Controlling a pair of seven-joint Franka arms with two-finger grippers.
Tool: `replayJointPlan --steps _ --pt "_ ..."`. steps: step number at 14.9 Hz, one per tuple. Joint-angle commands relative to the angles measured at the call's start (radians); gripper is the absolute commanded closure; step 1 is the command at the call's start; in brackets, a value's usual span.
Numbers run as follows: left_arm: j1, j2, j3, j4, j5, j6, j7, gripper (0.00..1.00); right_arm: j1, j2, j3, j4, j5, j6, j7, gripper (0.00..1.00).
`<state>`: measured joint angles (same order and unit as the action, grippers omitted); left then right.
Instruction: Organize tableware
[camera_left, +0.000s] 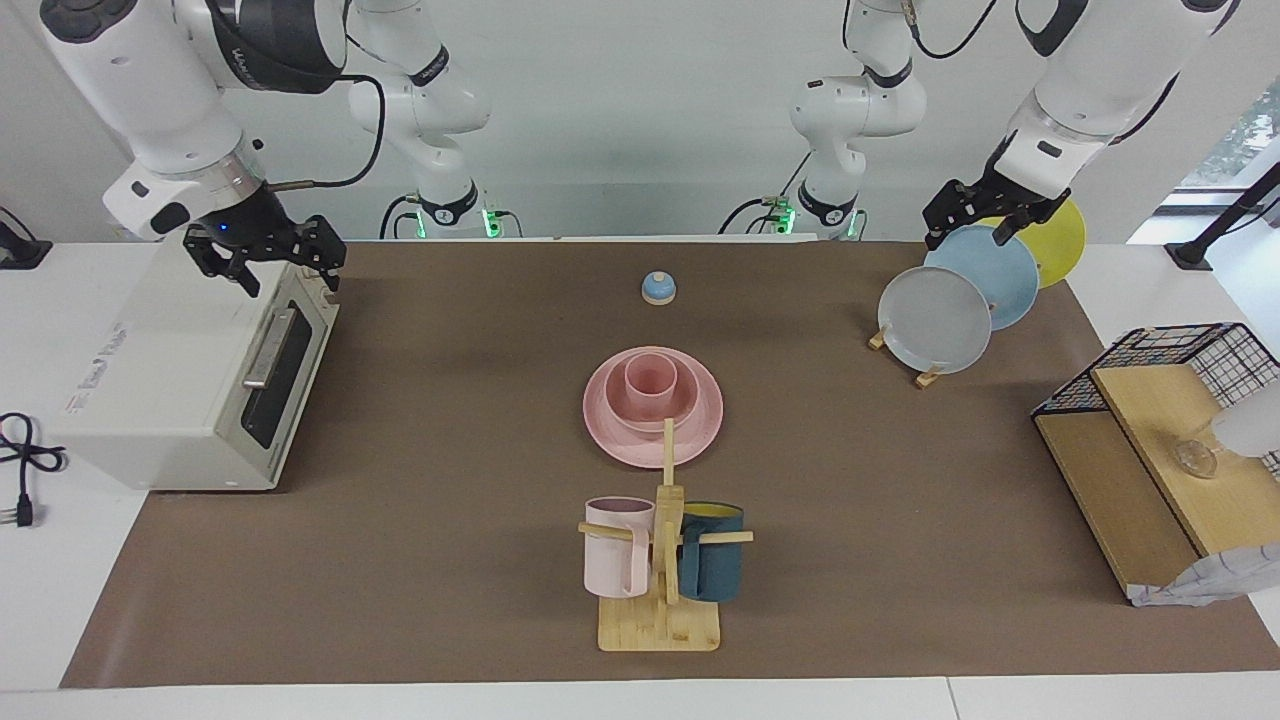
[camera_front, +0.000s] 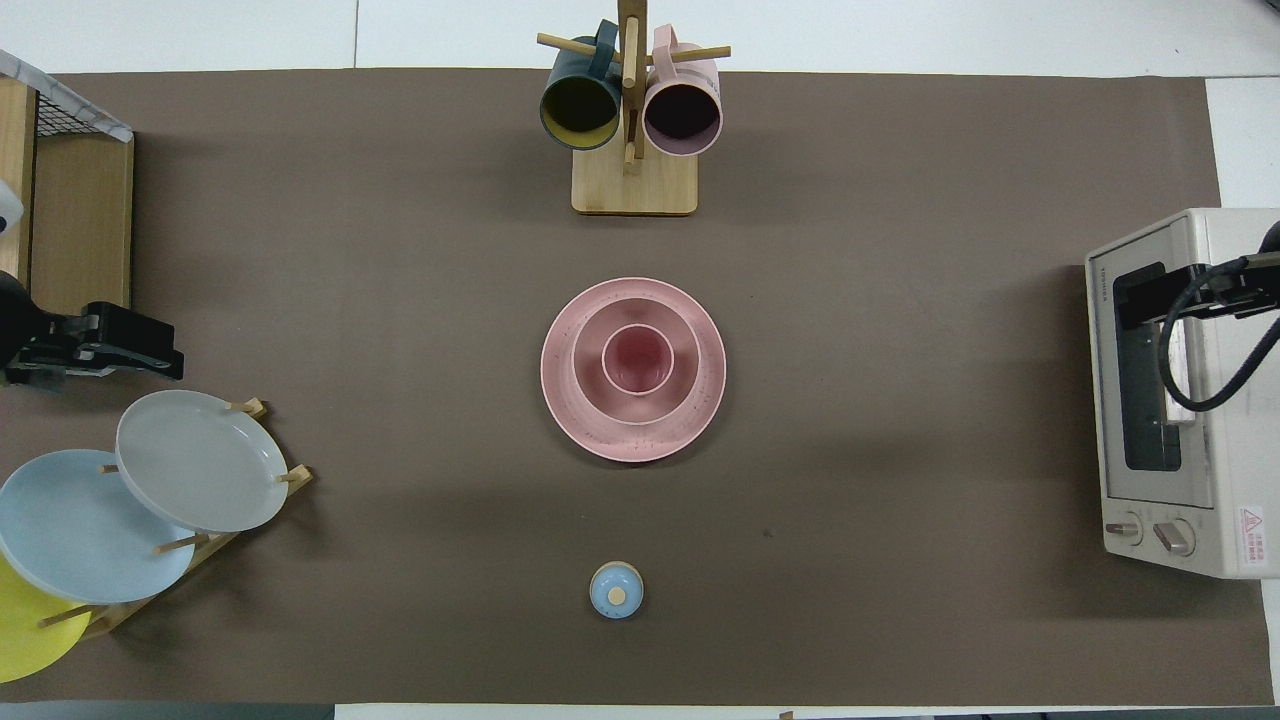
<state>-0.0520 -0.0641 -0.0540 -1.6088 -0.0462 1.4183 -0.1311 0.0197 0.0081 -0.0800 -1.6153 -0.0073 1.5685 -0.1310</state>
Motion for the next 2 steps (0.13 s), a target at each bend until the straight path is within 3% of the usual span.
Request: replayJointPlan --steps 1,2 --pt "-0.011 0.001 0.011 0.012 0.014 -0.01 -0.001 0.0 -0.007 -0.011 0.003 -0.003 0.0 -0.013 -0.006 0.0" --pt "-0.011 0.001 0.011 0.01 0.014 -0.007 -0.001 0.0 -0.007 -0.011 0.002 -0.003 0.0 -0.013 -0.006 0.0"
